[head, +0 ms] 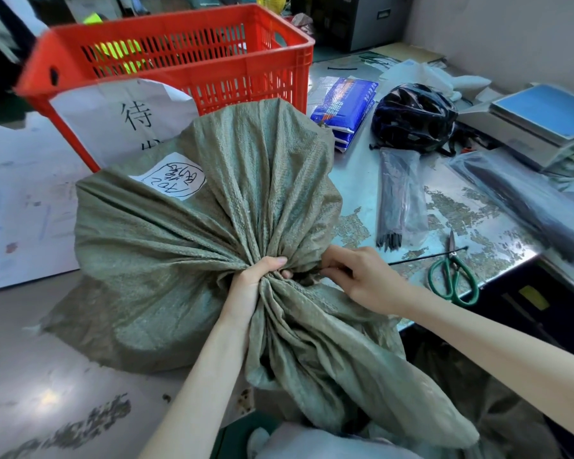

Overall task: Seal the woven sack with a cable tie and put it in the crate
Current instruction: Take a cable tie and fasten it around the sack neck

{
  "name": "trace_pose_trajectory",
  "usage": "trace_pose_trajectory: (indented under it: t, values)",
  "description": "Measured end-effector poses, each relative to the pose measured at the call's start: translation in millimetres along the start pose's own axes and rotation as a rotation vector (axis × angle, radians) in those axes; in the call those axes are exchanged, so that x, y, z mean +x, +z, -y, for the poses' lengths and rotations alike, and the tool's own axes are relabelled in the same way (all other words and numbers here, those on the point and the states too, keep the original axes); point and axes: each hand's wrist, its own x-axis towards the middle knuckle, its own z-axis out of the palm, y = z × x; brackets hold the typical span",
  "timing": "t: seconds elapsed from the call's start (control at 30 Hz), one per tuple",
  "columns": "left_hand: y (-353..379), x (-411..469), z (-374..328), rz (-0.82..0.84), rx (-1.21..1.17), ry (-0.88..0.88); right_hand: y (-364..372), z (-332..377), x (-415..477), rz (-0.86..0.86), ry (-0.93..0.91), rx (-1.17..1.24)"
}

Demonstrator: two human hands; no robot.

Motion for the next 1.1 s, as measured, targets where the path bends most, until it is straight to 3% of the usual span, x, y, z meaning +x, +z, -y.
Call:
trace_pose_trajectory:
  t: [0.33,0.5,0.7,0.8,0.9,1.0,1.1]
  values:
    - [11,-19,-25,0.006,0.086,0.009,1,23,27,-0.135,0.165,-0.104]
    - [10,-22,-37,0.016,0.181,0.083,-6,25,32,-0.08,0.16,-0.128]
    - [4,-25,-29,0.005,0.154,-0.011,-18,33,26,0.052,0.104,0.06]
    - [-14,-10,-23,0.029,0.231,0.065,-21,38,24,0.118,0.091,0.114]
    - [-28,14,-18,-0.075,0.201,0.061,-17,40,25,0.072,0.085,0.085]
    - [-29,8,-11,-0.11,0.367,0.062,-13,41,29,0.033,0.078,0.043]
    - [-24,-4,5,-0.125,0.206,0.059,-9,43,31,0.024,0.043,0.036]
